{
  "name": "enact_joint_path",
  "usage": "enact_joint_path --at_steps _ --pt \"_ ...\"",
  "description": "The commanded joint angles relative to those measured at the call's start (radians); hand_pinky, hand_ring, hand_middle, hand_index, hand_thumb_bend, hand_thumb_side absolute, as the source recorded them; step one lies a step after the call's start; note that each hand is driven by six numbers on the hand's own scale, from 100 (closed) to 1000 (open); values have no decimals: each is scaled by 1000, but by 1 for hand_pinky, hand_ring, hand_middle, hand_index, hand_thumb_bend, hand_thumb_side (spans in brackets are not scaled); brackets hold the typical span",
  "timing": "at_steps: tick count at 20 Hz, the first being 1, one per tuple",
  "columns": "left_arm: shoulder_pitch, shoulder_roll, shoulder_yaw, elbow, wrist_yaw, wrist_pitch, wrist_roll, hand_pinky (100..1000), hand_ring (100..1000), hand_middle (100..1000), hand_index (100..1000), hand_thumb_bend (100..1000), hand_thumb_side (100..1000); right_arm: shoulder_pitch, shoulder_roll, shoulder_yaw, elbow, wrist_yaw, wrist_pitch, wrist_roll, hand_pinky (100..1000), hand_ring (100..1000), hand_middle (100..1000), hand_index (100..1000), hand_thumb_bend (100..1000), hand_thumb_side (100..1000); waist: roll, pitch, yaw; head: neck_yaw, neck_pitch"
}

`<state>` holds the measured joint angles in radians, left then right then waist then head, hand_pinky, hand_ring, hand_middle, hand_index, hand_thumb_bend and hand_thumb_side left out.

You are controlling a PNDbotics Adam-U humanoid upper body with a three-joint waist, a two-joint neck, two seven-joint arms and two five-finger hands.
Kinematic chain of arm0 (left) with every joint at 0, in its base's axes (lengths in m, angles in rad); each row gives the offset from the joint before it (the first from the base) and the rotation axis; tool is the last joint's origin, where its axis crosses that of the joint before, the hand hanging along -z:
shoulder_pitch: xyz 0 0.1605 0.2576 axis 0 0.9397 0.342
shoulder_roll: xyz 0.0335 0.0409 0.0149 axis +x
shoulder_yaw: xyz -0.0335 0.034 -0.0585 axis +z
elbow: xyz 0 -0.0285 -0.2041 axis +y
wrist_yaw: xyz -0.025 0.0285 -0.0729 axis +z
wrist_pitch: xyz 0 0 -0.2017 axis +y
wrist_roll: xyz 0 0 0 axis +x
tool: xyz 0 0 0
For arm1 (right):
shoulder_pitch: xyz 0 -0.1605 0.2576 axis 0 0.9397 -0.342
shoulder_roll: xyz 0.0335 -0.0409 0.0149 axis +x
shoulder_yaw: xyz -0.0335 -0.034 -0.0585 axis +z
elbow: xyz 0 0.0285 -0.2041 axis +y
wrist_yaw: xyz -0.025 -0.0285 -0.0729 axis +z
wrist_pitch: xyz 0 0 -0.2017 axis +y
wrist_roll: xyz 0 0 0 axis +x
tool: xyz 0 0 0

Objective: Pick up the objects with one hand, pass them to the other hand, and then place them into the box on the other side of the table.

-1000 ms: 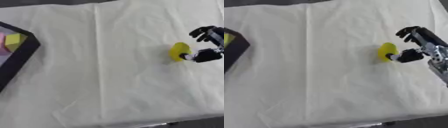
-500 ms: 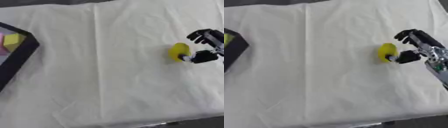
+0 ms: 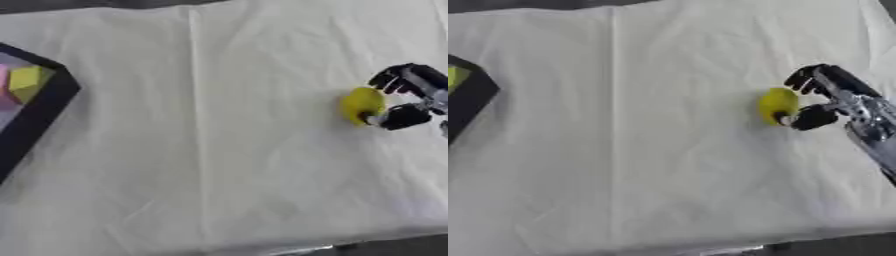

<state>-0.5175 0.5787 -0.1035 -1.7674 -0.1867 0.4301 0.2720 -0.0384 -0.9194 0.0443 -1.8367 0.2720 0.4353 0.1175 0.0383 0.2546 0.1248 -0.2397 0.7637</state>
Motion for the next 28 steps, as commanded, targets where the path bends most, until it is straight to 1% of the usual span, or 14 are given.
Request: enact_joint_path --at_steps 1,8,11,12,14,20,28 --pt "-8 17 5 -13 -7 -1 -2 803 659 592 752 100 542 -7 -16 -3 8 -17 4 0 770 680 595 688 405 100 7 3 1 1 -2" --pt "-7 16 4 -13 -7 -2 -3 804 659 591 752 100 544 -8 -15 -1 9 -53 -11 -6 751 588 479 576 346 100 7 3 1 1 0" --pt "-7 17 4 -14 -6 -2 -4 804 659 590 752 100 544 -7 -15 -1 7 -69 -24 -9 739 561 442 546 342 100 7 3 2 2 -1" --pt "-7 17 4 -14 -7 -3 -4 804 659 590 752 100 544 -7 -15 0 7 -76 -28 -9 724 532 386 519 337 100 7 3 2 2 -1" --pt "-8 17 4 -13 -7 -3 -5 804 659 590 753 100 544 -7 -13 -1 7 -95 -36 -12 717 521 364 507 336 100 7 2 3 2 -1" --pt "-8 18 3 -13 -7 -4 -6 804 660 589 752 100 544 6 -10 -16 -3 -141 -49 -20 702 509 382 524 335 100 7 2 3 6 0" --pt "-8 22 4 -15 -7 -5 -7 804 660 589 752 100 543 24 -10 -47 -72 -164 -50 -49 692 502 383 524 332 100 8 -1 -1 9 -3"
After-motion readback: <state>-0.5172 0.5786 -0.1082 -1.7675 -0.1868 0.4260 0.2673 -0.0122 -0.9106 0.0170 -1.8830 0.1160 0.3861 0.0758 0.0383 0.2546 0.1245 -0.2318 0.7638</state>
